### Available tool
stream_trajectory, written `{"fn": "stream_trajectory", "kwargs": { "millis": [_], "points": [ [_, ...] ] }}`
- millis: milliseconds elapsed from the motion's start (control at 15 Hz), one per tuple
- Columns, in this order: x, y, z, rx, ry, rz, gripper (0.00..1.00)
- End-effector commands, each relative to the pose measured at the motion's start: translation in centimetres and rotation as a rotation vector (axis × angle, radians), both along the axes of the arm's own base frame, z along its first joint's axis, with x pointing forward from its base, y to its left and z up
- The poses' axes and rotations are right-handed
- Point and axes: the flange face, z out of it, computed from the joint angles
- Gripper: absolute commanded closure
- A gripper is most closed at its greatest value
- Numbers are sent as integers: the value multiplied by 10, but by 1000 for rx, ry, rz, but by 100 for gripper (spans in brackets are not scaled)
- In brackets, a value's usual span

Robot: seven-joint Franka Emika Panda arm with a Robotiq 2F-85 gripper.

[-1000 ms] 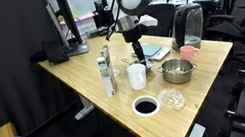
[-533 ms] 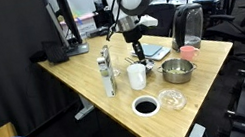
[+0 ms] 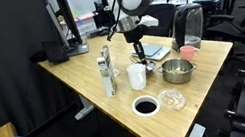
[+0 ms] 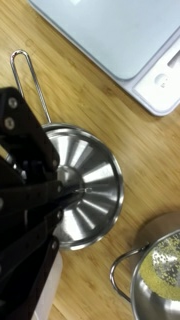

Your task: Pick the lid on the pot and place it on the pan

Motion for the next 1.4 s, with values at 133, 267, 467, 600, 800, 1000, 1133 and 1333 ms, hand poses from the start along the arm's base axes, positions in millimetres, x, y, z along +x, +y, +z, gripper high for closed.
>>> {"fn": "stream_trajectory", "kwargs": {
  "millis": [133,267,467,600,800,1000,1133,1333],
  "points": [
    [5,1,5,23,3,-3,98],
    [7,3,8,31,-2,-4,100],
    [9,4,11,36,-10,-7,99],
    [10,2,10,33,-11,-10,99],
    [9,-1,8,26,-11,-11,99],
    [9,-5,7,21,-14,-16,99],
    [10,-4,5,27,-15,-26,87],
    [12,-1,1,27,-22,-29,96]
  ]
}}
